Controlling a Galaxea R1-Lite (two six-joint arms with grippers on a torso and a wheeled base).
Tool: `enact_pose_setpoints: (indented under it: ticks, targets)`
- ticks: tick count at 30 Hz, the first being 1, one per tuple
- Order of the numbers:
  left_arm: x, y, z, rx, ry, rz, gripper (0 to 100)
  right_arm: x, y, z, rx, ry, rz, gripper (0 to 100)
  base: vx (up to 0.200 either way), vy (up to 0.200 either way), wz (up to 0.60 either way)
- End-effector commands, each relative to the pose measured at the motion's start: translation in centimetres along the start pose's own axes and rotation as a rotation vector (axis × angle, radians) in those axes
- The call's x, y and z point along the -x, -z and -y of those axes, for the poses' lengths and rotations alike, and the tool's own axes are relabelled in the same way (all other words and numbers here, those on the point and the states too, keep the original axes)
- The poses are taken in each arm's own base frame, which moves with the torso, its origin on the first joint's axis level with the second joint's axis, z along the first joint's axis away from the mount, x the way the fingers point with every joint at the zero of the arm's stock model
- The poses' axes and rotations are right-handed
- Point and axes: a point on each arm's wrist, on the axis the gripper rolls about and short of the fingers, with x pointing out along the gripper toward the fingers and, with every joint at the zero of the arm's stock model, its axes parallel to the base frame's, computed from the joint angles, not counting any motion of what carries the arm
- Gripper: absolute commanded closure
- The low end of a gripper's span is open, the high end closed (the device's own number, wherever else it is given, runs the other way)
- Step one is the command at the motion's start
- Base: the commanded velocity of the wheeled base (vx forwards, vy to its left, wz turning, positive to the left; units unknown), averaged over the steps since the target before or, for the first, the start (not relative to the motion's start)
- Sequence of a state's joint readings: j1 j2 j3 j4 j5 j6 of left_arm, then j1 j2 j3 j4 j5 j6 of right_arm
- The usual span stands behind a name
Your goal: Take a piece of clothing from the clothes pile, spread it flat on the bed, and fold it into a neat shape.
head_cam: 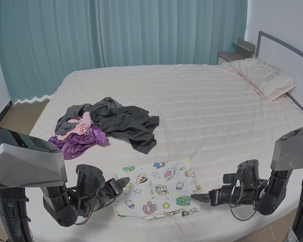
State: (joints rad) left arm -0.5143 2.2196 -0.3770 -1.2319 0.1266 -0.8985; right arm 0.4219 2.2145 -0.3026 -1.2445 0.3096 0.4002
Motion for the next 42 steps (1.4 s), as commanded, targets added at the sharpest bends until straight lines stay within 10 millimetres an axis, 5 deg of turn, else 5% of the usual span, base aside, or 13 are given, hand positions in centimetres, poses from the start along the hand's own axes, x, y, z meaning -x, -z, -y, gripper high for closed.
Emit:
enact_pose_setpoints:
  ticks: [1, 20, 21, 42]
  targets:
    - [2.0, -1.7, 0.0, 0.045, 0.091, -0.039, 0, -0.1, 1.9, -1.0, 0.045, -0.019, -0.079, 0, 0.0, 0.0, 0.0]
    - [2.3, -2.5, 0.4, 0.105, 0.136, -0.044, 0, -1.8, 4.2, -1.8, 0.101, -0.081, -0.078, 0, 0.0, 0.0, 0.0]
    - [2.3, -2.5, 0.4, 0.105, 0.136, -0.044, 0, -1.8, 4.3, -1.8, 0.101, -0.081, -0.076, 100, 0.0, 0.0, 0.0]
    - [2.1, -2.4, 0.1, 0.107, 0.124, -0.046, 0, 1.1, 3.1, -0.7, 0.13, -0.039, -0.035, 100, 0.0, 0.0, 0.0]
